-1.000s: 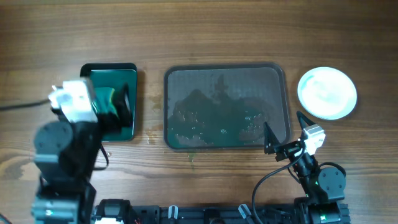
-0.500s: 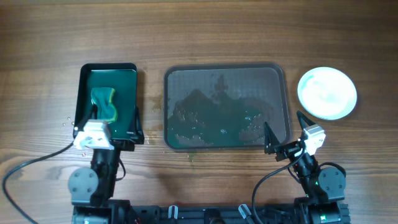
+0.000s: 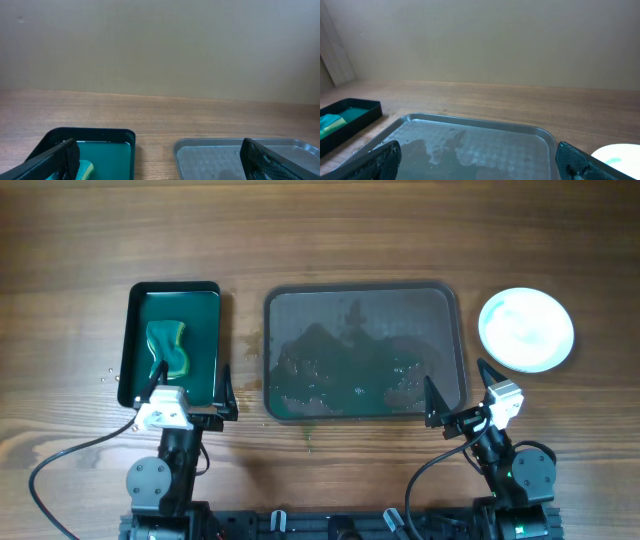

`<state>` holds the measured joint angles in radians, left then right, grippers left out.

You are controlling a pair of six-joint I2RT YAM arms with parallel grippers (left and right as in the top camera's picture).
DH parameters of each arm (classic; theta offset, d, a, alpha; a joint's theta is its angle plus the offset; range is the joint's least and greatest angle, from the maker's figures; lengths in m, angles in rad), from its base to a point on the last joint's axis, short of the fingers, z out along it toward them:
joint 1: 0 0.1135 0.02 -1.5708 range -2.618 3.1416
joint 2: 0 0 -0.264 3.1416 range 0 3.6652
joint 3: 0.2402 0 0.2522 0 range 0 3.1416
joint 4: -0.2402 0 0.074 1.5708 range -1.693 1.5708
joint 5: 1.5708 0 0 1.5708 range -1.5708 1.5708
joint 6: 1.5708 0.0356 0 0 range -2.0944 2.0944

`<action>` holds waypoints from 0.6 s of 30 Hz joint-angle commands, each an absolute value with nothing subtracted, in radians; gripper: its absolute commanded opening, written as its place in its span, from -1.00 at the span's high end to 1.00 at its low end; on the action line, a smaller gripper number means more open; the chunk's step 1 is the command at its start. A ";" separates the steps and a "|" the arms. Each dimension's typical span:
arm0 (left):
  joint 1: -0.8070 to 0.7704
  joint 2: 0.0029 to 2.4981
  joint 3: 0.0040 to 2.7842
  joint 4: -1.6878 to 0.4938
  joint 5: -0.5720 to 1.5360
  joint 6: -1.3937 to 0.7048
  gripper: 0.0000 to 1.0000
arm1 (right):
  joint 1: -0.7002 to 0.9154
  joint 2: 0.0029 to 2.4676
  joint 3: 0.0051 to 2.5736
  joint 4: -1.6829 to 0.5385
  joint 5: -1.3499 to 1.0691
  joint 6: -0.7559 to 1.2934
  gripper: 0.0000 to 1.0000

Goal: Clean dirty plates on tray and stack at the side

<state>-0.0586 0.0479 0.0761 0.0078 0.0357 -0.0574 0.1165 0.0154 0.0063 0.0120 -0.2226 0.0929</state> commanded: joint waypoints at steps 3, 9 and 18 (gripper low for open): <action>-0.025 0.012 0.031 0.012 0.033 -0.056 -1.00 | 0.120 0.004 0.005 0.015 -0.206 0.108 -0.99; -0.004 0.003 0.006 0.001 0.045 -0.060 -1.00 | 0.120 0.004 0.005 0.015 -0.206 0.108 -1.00; -0.004 0.007 0.006 -0.075 0.052 -0.064 -1.00 | 0.120 0.004 0.005 0.015 -0.206 0.108 -1.00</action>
